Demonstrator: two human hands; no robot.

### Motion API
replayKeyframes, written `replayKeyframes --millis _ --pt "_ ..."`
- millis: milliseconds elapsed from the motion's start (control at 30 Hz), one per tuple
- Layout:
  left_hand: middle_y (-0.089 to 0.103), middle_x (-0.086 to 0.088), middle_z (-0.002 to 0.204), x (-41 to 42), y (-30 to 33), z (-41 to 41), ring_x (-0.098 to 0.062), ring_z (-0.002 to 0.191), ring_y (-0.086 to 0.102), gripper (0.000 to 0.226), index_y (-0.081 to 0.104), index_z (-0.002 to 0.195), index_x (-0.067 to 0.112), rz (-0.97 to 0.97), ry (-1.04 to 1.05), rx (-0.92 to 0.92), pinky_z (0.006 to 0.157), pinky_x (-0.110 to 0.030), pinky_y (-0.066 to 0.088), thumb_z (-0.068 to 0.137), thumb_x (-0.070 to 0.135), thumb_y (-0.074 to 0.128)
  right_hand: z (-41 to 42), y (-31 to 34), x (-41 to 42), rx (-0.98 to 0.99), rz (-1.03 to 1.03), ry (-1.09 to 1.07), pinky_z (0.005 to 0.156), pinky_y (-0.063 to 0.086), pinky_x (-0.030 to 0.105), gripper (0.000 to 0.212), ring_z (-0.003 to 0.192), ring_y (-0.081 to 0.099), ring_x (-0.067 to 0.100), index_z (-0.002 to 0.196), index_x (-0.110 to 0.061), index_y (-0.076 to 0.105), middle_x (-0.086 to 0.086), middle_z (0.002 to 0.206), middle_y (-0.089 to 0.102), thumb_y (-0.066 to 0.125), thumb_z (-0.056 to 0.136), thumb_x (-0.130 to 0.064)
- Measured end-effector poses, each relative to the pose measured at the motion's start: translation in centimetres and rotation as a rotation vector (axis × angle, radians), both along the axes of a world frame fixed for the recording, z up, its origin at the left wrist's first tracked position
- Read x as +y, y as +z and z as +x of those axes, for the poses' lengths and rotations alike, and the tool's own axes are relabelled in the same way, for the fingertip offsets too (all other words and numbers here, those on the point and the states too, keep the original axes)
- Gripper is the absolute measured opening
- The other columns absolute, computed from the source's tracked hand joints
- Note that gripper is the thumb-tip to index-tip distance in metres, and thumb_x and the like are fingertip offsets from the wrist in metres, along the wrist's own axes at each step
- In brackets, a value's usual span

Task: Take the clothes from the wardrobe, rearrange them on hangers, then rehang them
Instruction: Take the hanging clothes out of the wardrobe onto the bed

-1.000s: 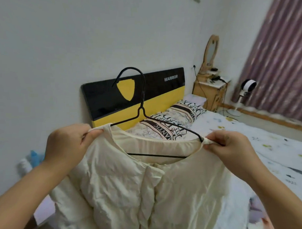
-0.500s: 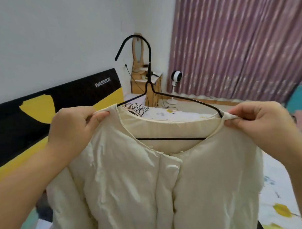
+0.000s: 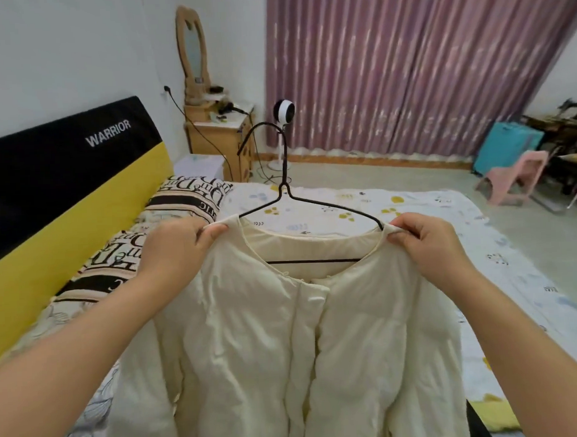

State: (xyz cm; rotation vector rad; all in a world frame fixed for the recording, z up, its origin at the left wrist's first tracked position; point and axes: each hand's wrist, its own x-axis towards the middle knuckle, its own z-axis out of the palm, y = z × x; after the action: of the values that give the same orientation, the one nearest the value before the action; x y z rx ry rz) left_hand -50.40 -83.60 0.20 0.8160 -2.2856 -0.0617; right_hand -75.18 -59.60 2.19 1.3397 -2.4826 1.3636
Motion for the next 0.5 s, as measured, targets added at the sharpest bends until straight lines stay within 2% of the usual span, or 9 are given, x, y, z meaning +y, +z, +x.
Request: replayKeyframes --millis 167,300,367,433,500 --pt "0.036 0.005 0.051 -5.6 -4.1 -6.9 -0.022 0.055 0.037 0.049 0.033 0.052 0.021 0.064 0.075 -0.046 0.046 -0.031 0.016 0.091 0.048 0.043 -6.5 -4.5 -6.5 -0.075 0.032 -0.003 0.059 0.033 0.009 0.016 0.069 0.047 0.012 0.075 -0.013 0.06 0.0 0.071 0.056 0.057 0.085 -0.001" --pt "0.043 0.001 0.059 -10.2 -8.9 -12.6 -0.025 0.061 0.044 0.048 0.041 0.061 0.017 0.165 0.184 -0.165 0.054 -0.033 0.027 0.092 0.054 0.036 -11.7 -9.5 -12.0 -0.196 0.118 0.014 0.059 0.033 0.014 0.021 0.066 0.045 0.005 0.073 -0.017 0.055 -0.006 0.067 0.051 0.053 0.089 -0.004" --pt "0.048 -0.002 0.062 -12.0 -11.3 -15.4 -0.027 0.064 0.049 0.048 0.041 0.062 0.017 0.186 0.222 -0.241 0.058 -0.034 0.032 0.093 0.053 0.035 -14.1 -12.4 -14.4 -0.232 0.135 -0.011 0.058 0.033 0.009 0.017 0.066 0.045 0.003 0.076 -0.014 0.056 -0.007 0.068 0.052 0.053 0.089 -0.004" --pt "0.059 -0.008 0.073 -13.5 -13.9 -17.9 -0.03 0.075 0.057 0.045 0.051 0.072 0.013 0.241 0.233 -0.314 0.065 -0.035 0.04 0.094 0.05 0.036 -16.5 -15.5 -16.7 -0.259 0.149 -0.035 0.056 0.032 0.004 0.021 0.065 0.044 0.006 0.071 -0.014 0.054 -0.004 0.067 0.051 0.053 0.089 -0.003" --pt "0.064 -0.013 0.1 -14.7 -17.0 -19.9 -0.032 0.099 0.058 0.039 0.059 0.098 0.01 0.301 0.233 -0.384 0.084 -0.04 0.045 0.096 0.042 0.038 -18.8 -18.9 -18.9 -0.294 0.195 -0.05 0.057 0.031 0.001 0.024 0.064 0.043 0.008 0.068 -0.014 0.053 -0.001 0.067 0.051 0.052 0.089 -0.002"
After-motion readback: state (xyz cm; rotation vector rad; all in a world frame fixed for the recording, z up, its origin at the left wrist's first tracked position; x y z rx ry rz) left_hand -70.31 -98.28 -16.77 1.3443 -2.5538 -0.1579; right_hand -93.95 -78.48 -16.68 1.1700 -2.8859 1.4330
